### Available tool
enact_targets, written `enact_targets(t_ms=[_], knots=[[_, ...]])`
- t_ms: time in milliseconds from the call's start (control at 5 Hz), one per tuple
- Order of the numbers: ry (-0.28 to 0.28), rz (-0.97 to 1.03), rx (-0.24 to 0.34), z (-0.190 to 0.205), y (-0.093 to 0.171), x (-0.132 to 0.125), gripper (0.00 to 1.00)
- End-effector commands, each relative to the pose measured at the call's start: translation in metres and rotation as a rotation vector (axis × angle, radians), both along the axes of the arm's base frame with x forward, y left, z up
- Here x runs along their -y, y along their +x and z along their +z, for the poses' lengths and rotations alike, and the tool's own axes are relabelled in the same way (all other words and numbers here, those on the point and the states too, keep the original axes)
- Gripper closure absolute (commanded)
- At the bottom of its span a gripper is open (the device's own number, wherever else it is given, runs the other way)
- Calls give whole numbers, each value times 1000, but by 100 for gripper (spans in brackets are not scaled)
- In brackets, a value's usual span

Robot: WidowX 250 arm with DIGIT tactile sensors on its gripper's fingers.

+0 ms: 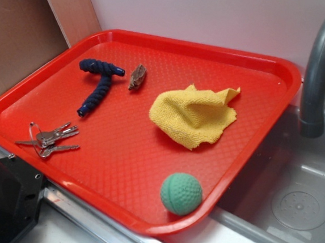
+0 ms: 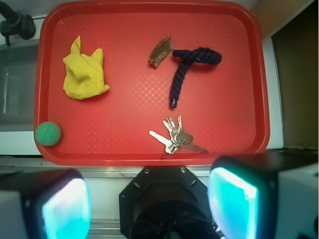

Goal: Grab the silver keys.

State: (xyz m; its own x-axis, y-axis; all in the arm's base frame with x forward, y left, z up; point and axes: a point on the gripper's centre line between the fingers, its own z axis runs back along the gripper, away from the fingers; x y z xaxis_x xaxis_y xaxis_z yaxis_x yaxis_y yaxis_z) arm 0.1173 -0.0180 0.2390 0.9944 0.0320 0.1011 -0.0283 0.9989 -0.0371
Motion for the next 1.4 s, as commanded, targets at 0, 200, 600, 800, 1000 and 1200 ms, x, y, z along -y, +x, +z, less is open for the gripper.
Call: enact_targets(t_ms=[0,200,600,800,1000,1200], knots=[[0,0,0,0,0,0,0],[-44,249,29,-38,-5,-10,0],[-35,509,-95,-127,-18,-22,0],[-87,449,-203,-169,-17,-36,0],[-106,359,-196,-185,-12,-40,0],[-117,338,-188,-190,-8,-41,0]])
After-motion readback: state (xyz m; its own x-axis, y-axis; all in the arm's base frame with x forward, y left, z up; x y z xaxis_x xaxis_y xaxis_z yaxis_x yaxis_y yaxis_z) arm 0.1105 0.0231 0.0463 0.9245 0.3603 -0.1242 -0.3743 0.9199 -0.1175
